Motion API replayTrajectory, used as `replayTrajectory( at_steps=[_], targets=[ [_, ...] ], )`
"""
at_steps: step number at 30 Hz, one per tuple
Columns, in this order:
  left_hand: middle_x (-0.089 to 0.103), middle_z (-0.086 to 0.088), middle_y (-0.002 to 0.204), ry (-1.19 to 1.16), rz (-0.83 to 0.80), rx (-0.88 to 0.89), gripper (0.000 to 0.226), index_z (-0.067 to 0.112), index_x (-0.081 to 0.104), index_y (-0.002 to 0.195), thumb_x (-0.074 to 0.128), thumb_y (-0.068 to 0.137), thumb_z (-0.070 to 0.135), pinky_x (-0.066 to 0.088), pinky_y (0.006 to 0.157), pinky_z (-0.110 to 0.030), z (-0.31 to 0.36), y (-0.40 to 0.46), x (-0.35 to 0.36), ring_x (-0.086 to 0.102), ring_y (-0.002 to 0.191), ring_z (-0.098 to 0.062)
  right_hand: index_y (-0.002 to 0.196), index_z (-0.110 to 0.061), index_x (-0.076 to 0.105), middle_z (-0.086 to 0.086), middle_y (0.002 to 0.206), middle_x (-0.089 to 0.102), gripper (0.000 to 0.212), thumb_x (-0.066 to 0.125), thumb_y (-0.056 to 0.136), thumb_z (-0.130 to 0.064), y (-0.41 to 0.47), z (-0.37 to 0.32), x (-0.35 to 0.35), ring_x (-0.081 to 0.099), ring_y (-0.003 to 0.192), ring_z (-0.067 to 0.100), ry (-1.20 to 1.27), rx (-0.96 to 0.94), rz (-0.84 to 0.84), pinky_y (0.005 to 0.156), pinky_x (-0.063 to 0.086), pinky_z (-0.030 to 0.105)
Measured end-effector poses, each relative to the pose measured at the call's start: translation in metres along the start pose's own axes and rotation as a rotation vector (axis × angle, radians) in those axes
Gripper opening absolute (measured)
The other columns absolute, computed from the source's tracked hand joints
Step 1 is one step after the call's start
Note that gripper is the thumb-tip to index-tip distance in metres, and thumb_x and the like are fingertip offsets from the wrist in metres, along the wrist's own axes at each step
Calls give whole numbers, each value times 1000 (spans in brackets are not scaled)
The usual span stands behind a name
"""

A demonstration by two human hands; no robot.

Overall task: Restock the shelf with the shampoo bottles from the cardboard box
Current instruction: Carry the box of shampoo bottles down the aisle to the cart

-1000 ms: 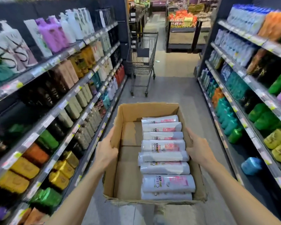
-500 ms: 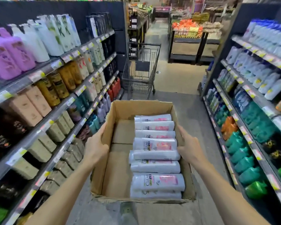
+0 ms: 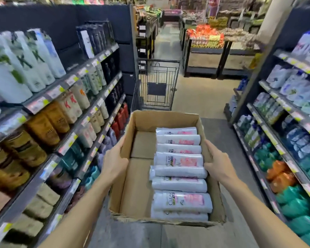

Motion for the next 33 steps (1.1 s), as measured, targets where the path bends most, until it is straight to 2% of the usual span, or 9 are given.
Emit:
replayTrajectory(
  at_steps=[6,9,11,14,17,22,26,29,33],
  targets=[
    [72,-4,88,-1,1,-20,98,44,29,149,48,68,-7,50,60,-35,7,167,32,63,71,-27,151,-34,31,7,129,63,80,58,82,-3,181,13,20,56,118,29,7,3,-9,83,42,32],
    [71,4,108,-12,0,-13,96,42,29,149,48,70,-9,49,61,-29,20,246,44,65,85,-25,145,-48,33,1,117,69,78,62,83,-11,271,14,26,61,110,29,-7,2,-29,85,51,39],
    [65,12,104,1,12,-5,93,40,32,149,49,71,-10,46,58,-19,29,297,48,61,81,-19,137,-55,34,-4,107,72,73,66,83,-19,327,11,28,66,99,25,-9,-21,-46,79,56,41],
    [73,-5,101,64,48,-41,96,41,32,148,51,68,-7,54,68,-39,28,372,56,66,85,-30,138,-58,28,-4,106,73,82,63,79,-14,409,4,31,66,96,25,-33,-34,-85,77,56,43],
    [71,-6,94,63,20,-80,97,42,30,149,50,67,-5,55,71,-43,21,447,65,64,79,-28,136,-54,35,-3,111,71,79,58,77,-6,481,-2,36,65,101,26,-28,-28,-95,79,55,42],
    [74,3,108,3,-25,-40,95,47,30,146,48,68,-4,51,58,-31,3,582,83,68,78,-22,147,-39,34,2,114,70,80,60,80,-5,601,-9,62,64,103,28,18,-8,-94,73,46,33],
    [72,-4,78,29,-34,-53,93,47,31,146,47,71,-4,52,56,-36,-6,683,96,63,60,-25,150,-36,31,2,118,70,80,63,83,-10,691,-15,84,64,105,29,12,24,-72,75,48,34],
    [74,-9,86,4,-56,-59,93,49,28,146,47,72,-5,56,77,-42,-14,749,111,66,69,-29,150,-37,31,4,114,71,78,64,83,-12,756,-16,97,64,102,30,10,45,-63,72,47,34],
    [70,-12,75,62,-92,-78,95,52,20,147,48,74,-2,46,48,-37,-24,822,134,61,58,-29,150,-41,28,2,104,72,78,63,85,-15,830,-6,117,64,86,23,37,69,-72,67,43,31]
  ],
)
Point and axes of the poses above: each hand's wrist, its own y-axis towards the middle knuckle, its own x-axis out of the palm, z = x × y, the point moved 1 cm from there along y, towards the middle knuckle
